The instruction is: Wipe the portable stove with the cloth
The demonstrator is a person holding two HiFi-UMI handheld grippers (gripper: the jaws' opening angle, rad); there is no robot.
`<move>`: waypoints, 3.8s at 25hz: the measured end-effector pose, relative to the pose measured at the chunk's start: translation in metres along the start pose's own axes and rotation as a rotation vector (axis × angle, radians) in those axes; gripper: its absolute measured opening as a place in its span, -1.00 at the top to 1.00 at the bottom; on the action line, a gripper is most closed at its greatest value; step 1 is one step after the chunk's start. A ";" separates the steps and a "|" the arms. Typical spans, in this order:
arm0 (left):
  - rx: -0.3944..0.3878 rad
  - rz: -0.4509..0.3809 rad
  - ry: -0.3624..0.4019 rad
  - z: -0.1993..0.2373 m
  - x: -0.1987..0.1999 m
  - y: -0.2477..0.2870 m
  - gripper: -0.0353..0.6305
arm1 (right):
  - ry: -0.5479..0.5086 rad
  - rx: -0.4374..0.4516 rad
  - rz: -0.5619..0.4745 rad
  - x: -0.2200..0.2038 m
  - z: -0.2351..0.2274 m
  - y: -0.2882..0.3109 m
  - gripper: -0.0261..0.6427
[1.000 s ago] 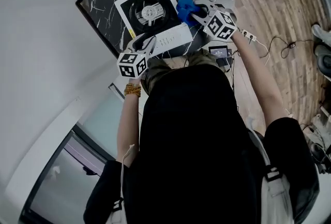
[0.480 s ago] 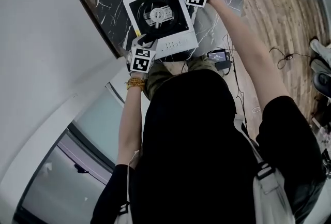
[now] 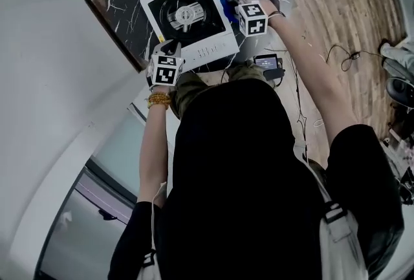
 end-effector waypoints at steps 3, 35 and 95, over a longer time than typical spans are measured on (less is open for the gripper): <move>-0.020 0.064 0.021 0.003 0.000 0.002 0.79 | 0.007 0.017 0.004 -0.002 0.039 0.000 0.73; -0.443 0.168 0.427 -0.005 -0.003 -0.002 0.61 | 1.111 -0.491 0.340 0.090 0.181 0.002 0.74; -0.585 -0.196 0.527 -0.004 -0.023 -0.038 0.77 | 0.501 -0.283 0.135 0.231 -0.018 0.039 0.79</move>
Point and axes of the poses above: the fingertips, and each gripper's own axes: y forward along the fingers, z to its left, x out of its top, the point moved 1 cm from there along -y, backward along the fingers, and after that the axes turned 7 degrees about -z, right-handed, at the moved point
